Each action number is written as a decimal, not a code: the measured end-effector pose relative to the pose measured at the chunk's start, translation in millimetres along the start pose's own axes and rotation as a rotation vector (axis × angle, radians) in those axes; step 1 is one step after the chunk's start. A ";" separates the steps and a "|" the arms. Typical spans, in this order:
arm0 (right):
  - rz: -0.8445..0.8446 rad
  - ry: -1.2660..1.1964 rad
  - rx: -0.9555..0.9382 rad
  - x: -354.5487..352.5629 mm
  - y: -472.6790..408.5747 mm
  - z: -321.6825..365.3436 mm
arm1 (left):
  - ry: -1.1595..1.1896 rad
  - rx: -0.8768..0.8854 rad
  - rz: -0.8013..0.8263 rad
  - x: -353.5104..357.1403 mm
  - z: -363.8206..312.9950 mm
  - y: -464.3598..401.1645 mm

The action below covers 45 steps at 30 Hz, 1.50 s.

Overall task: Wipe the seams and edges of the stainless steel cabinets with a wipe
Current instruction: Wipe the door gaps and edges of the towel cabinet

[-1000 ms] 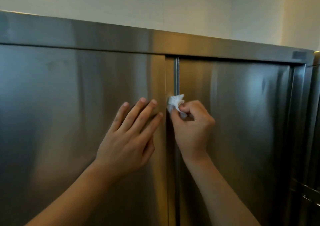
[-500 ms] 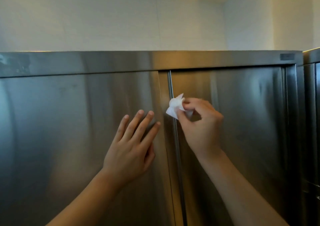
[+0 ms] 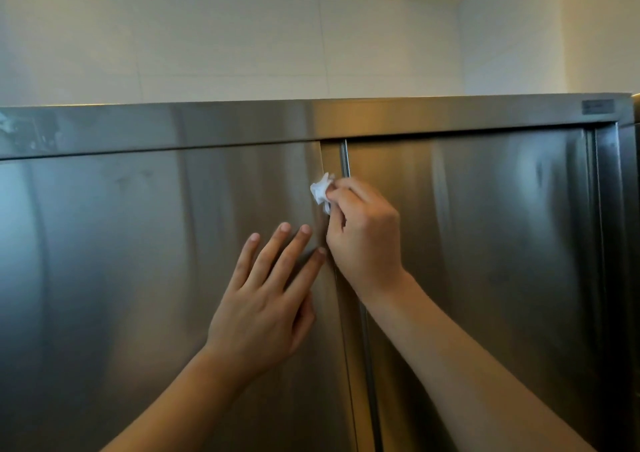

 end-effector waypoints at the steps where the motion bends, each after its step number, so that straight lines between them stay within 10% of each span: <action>1: 0.014 0.002 -0.008 -4.3 9.6 0.3 | -0.002 0.000 -0.001 -0.1 -0.1 0.1; 12: 0.375 -0.134 -0.027 -34.8 40.5 -7.3 | 0.007 -0.005 0.037 -2.6 -0.6 -1.4; 19: 0.031 -0.141 0.020 -41.0 -51.9 -12.6 | 0.010 -0.017 0.061 -1.3 -0.6 -1.2; 31: 0.154 0.250 -0.142 8.9 -21.5 -1.5 | 0.001 -0.012 0.014 -2.7 -0.2 -1.1; 45: 0.243 0.121 -0.225 13.4 -12.3 -8.2 | -0.011 -0.002 0.009 -2.3 -0.8 -0.2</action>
Point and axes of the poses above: each hand's wrist, its own y-axis away from the middle knuckle, its own x-axis out of the palm, z = x × y, the point moved 6 cm from there along -y, towards the middle knuckle, and after that the axes turned 8 degrees about -z, right-handed, at the moved point
